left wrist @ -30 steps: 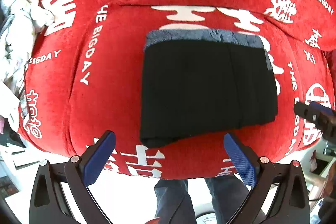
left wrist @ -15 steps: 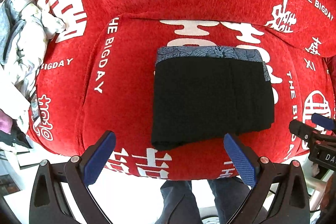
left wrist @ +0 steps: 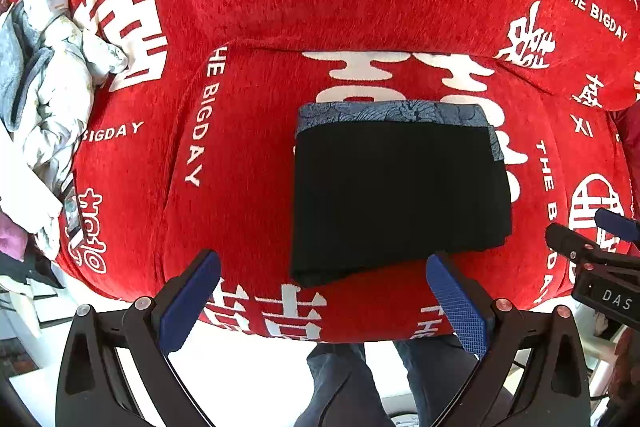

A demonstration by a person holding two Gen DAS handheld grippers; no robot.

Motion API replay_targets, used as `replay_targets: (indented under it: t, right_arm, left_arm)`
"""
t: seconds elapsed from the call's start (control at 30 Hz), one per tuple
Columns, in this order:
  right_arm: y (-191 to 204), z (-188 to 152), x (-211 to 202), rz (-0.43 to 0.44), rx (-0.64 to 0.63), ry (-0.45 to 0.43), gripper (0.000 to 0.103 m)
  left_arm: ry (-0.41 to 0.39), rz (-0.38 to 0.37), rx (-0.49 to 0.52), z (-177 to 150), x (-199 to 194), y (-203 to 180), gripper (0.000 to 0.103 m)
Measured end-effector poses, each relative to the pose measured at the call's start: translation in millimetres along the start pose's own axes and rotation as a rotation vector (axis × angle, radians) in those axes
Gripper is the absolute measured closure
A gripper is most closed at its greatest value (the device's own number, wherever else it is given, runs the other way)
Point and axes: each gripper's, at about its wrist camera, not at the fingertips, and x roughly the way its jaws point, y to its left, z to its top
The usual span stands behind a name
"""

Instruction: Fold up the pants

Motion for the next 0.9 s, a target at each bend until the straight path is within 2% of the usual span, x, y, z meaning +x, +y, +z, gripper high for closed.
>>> replay_targets:
  t: [0.07, 0.2, 0.4, 0.67, 0.9]
  right_arm:
    - [-3.3, 0.0, -0.3, 0.038, 0.032, 0.008, 0.015]
    - [-17.1, -1.7, 0.5, 0.205, 0.14, 0.035, 0.015]
    - [-20.0, -3.8, 0.9, 0.294, 0.165, 0.064, 0.015]
    - [-13.3, -0.3, -8.3, 0.22, 0.124, 0.044, 0.015]
    - [-1.1, 5.7, -20.0, 0.055, 0.03, -0.023, 0.015]
  left_arm:
    - [-0.004, -0.004, -0.001, 1.1, -1.9, 0.5, 0.0]
    - [-0.01, -0.013, -0.006, 2.1, -4.5, 0.7, 0.0]
    - [-0.014, -0.02, 0.003, 2.6, -5.2, -5.6, 0.0]
    - [-0.019, -0.031, -0.004, 1.1, -8.2, -7.8, 0.0]
    - [-0.014, -0.01, -0.02, 0.7, -7.5, -1.4, 0.0]
